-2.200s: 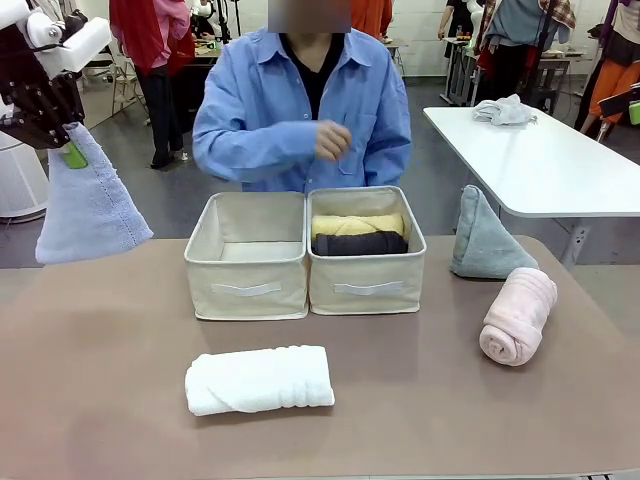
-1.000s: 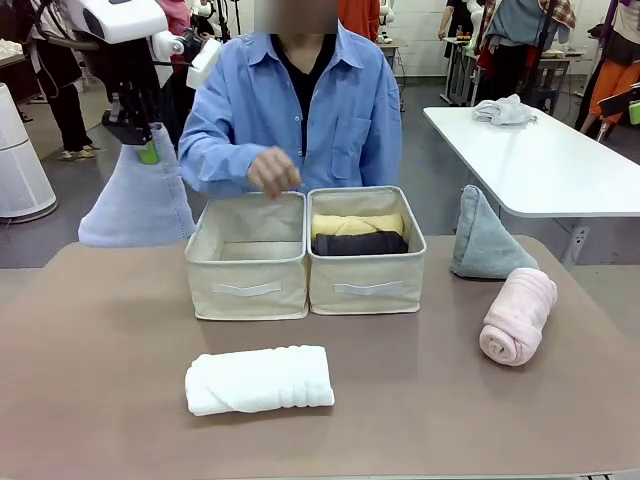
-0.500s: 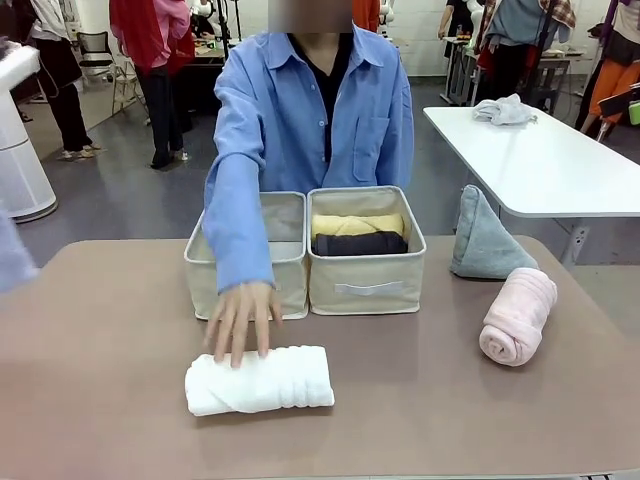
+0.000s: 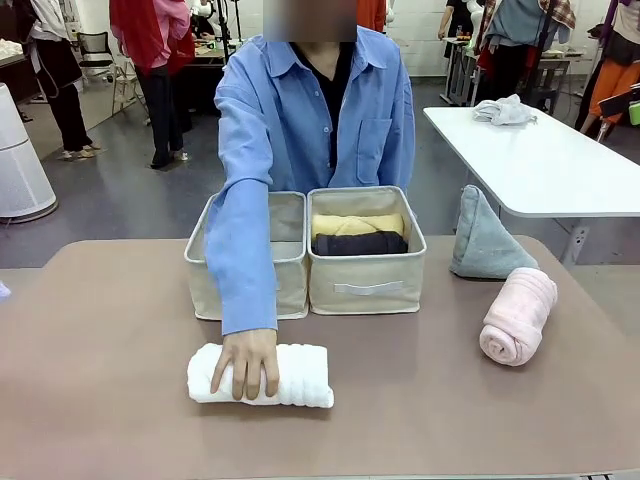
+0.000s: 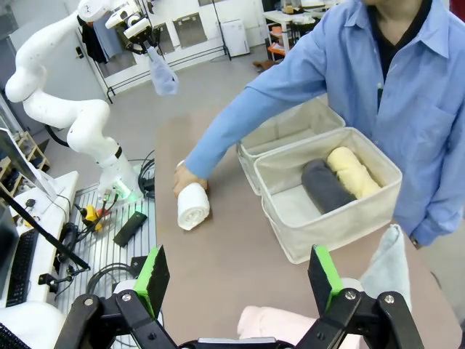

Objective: Sort the towels based on their folding style.
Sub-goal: Pick up one triangle-folded towel and place it in the left Fabric basket.

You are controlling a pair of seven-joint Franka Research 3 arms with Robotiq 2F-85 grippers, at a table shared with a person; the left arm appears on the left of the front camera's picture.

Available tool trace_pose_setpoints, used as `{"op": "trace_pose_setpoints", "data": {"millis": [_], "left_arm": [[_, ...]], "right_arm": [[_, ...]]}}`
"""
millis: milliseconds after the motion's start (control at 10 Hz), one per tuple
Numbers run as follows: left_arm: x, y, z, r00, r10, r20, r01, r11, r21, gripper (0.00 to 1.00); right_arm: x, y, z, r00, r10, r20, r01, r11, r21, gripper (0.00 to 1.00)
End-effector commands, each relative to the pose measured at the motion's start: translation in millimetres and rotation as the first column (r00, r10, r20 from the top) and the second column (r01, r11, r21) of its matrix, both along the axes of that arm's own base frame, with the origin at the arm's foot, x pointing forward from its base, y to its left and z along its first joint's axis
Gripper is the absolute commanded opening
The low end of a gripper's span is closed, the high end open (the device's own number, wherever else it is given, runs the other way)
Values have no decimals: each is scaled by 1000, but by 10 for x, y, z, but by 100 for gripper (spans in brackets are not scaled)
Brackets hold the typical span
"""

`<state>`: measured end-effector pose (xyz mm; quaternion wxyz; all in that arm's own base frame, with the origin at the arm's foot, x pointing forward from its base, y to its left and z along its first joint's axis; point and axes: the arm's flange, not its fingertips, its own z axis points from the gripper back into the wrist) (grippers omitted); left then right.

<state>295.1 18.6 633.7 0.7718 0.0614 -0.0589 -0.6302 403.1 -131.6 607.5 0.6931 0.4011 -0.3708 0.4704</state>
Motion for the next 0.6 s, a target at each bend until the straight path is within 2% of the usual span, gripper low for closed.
{"op": "trace_pose_setpoints", "data": {"millis": [0,300,500], "left_arm": [[70,8,-24,1000,12,16,-12,1000,-7,16],[170,-45,4,1000,-5,8,5,1000,-17,16],[293,-310,151,997,-59,45,59,998,14,16]], "right_arm": [[3,7,2,1000,5,6,-5,1000,8,100],[3,7,2,1000,5,6,-5,1000,8,100],[3,7,2,1000,5,6,-5,1000,8,100]]}}
